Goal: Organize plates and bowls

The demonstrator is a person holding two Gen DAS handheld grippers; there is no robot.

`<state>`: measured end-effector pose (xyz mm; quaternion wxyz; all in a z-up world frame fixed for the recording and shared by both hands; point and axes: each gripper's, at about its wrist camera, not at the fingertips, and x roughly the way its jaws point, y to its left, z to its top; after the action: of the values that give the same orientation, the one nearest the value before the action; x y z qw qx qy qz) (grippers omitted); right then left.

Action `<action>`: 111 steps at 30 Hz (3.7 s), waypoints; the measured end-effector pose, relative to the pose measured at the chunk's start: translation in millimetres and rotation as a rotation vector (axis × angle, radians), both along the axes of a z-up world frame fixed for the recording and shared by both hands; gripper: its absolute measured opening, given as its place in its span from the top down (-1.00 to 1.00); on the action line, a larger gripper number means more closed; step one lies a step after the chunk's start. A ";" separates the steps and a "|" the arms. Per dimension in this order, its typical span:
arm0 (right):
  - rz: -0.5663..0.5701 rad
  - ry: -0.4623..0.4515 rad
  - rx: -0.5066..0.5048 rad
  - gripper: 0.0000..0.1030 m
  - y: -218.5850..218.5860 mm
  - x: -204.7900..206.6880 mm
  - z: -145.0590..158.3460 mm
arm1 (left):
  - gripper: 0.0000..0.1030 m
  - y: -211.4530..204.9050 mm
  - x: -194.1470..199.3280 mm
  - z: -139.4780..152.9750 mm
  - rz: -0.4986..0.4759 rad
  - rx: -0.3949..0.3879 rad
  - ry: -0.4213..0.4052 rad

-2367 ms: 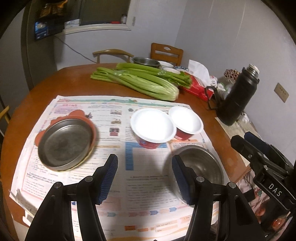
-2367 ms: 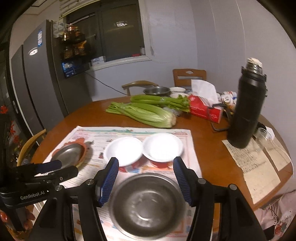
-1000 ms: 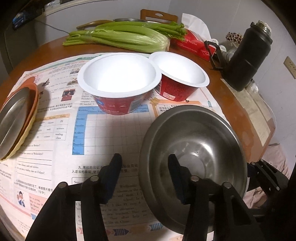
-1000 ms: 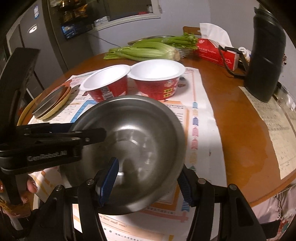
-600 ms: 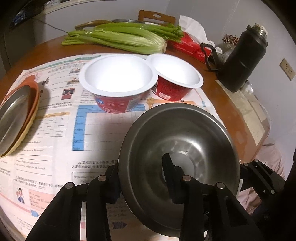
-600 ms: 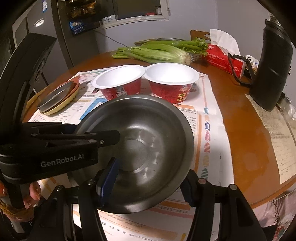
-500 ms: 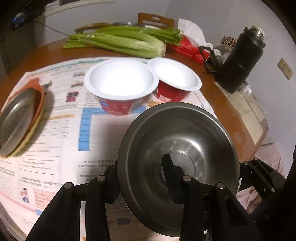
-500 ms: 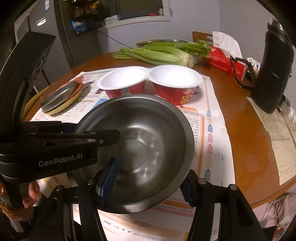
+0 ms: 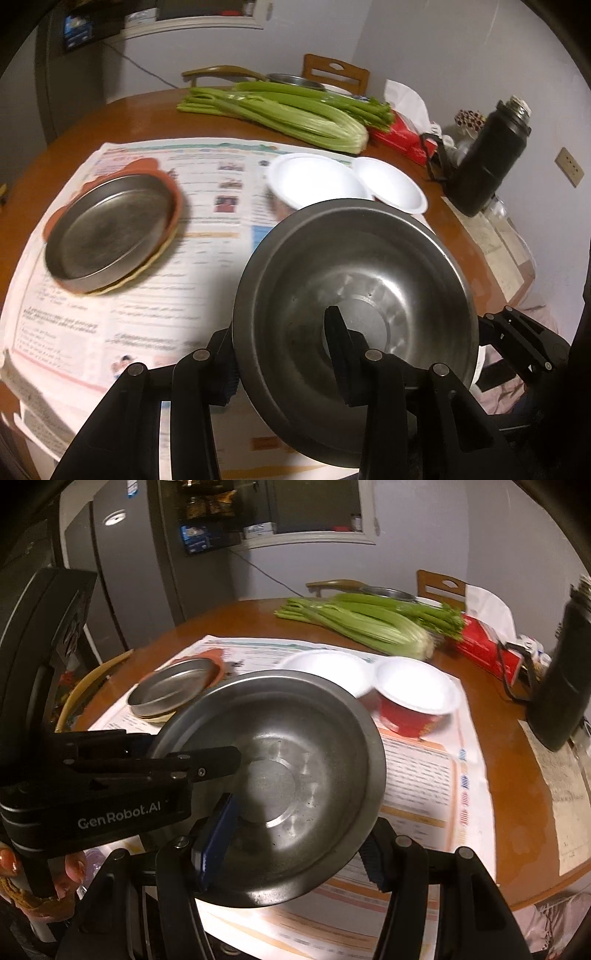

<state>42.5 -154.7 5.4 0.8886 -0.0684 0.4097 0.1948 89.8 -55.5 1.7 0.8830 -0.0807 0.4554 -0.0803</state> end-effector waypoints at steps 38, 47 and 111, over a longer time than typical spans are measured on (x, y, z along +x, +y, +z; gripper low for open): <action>0.006 0.107 0.020 -0.19 29.0 17.5 -35.9 | 0.14 31.2 9.4 -35.4 0.058 0.023 0.074; -0.033 0.076 0.049 -0.19 13.4 15.3 -24.1 | 0.12 39.4 -1.2 -15.5 0.096 0.022 0.032; -0.158 0.032 0.240 -0.05 7.5 108.9 -3.0 | 0.49 8.9 138.6 -1.9 -0.069 -0.107 0.063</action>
<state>151.5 -147.2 2.4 0.8963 0.0740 0.4016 0.1732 228.5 -46.7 -0.1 0.8595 -0.1145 0.4803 -0.1322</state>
